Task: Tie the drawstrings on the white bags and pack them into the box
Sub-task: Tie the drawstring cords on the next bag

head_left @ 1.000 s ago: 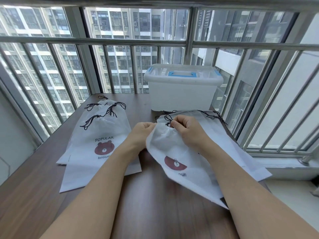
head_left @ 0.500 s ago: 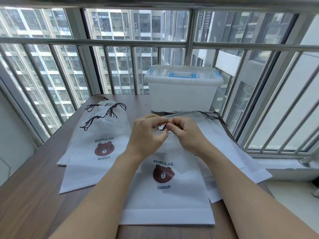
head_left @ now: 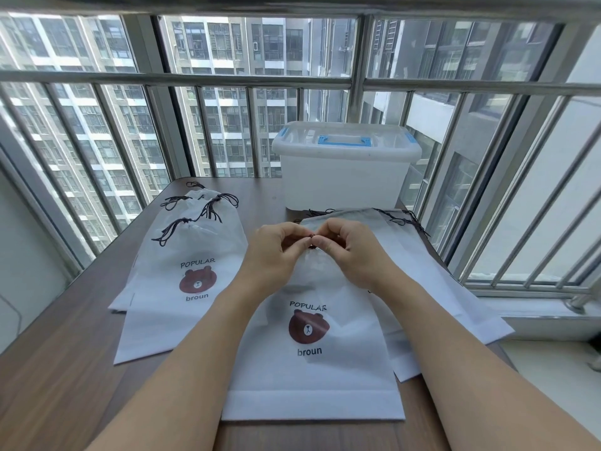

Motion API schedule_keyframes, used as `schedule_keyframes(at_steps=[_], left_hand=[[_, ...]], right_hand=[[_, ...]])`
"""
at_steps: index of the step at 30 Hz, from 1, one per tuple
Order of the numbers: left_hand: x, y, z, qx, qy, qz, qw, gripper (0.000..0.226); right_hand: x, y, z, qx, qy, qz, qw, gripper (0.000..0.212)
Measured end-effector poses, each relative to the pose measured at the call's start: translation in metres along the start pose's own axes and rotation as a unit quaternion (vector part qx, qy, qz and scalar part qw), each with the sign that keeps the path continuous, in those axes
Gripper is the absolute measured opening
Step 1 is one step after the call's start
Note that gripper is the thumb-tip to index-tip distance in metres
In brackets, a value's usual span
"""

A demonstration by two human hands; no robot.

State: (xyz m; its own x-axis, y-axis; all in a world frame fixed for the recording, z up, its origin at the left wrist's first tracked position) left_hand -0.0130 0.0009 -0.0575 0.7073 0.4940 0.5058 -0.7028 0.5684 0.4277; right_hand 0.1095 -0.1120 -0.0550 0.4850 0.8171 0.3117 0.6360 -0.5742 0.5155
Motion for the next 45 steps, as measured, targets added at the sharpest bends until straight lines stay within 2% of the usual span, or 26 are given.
schedule_keyframes(at_steps=[4,6,9,11,17,21,25,29,32,38,41,45], left_hand=[[0.0,-0.003,-0.001,0.017,0.026,-0.023,0.999,0.01],[0.001,-0.007,-0.004,-0.001,0.068,-0.042,0.997,0.015],[0.0,-0.008,-0.006,-0.127,0.178,-0.084,0.972,0.025],[-0.001,-0.005,-0.007,-0.215,0.218,-0.095,0.947,0.031],[-0.004,-0.003,-0.006,-0.32,0.247,-0.073,0.912,0.027],[-0.005,-0.004,-0.007,-0.39,0.264,-0.066,0.88,0.036],[-0.004,-0.003,-0.009,-0.312,0.231,-0.039,0.921,0.038],[-0.004,-0.003,-0.004,-0.282,0.21,-0.028,0.936,0.021],[-0.005,-0.004,-0.001,-0.279,0.201,-0.019,0.939,0.021],[-0.005,-0.005,0.005,-0.253,0.156,-0.043,0.954,0.016],[-0.006,-0.005,0.006,-0.273,0.166,-0.045,0.947,0.01],[-0.006,-0.007,0.004,-0.299,0.197,-0.044,0.933,0.014]], right_hand=[[0.001,0.0,0.001,-0.058,0.024,0.038,0.997,0.01],[0.002,0.001,0.001,-0.059,0.017,0.05,0.997,0.008],[0.0,0.001,0.0,-0.045,0.018,0.045,0.998,0.01],[0.001,0.0,0.0,-0.016,0.016,0.027,0.999,0.011],[0.005,0.0,0.002,0.133,0.014,-0.051,0.99,0.019],[0.004,0.002,0.004,0.14,0.011,-0.031,0.99,0.021],[0.003,0.001,0.003,0.14,-0.001,-0.01,0.99,0.02],[0.002,0.002,0.001,0.105,0.008,0.031,0.994,0.009],[0.001,0.0,0.001,0.099,0.0,0.046,0.994,0.004],[0.002,0.0,0.003,0.164,-0.074,0.035,0.983,0.013],[0.001,-0.001,0.003,0.205,-0.103,0.013,0.973,0.015],[0.002,0.0,0.004,0.205,-0.094,0.02,0.974,0.01]])
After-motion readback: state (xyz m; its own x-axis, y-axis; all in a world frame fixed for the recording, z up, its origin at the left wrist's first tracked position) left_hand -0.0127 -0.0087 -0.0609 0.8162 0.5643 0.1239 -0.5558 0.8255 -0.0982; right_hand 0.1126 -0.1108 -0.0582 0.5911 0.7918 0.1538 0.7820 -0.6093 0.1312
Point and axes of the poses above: each hand's wrist, its own x-axis towards the middle knuckle, its own y-axis out of the back of the hand, z = x × y, the point moved 2 cm from there along x, towards the middle knuckle, and after that the axes turned 6 degrees about -y, right-handed, at the moved point
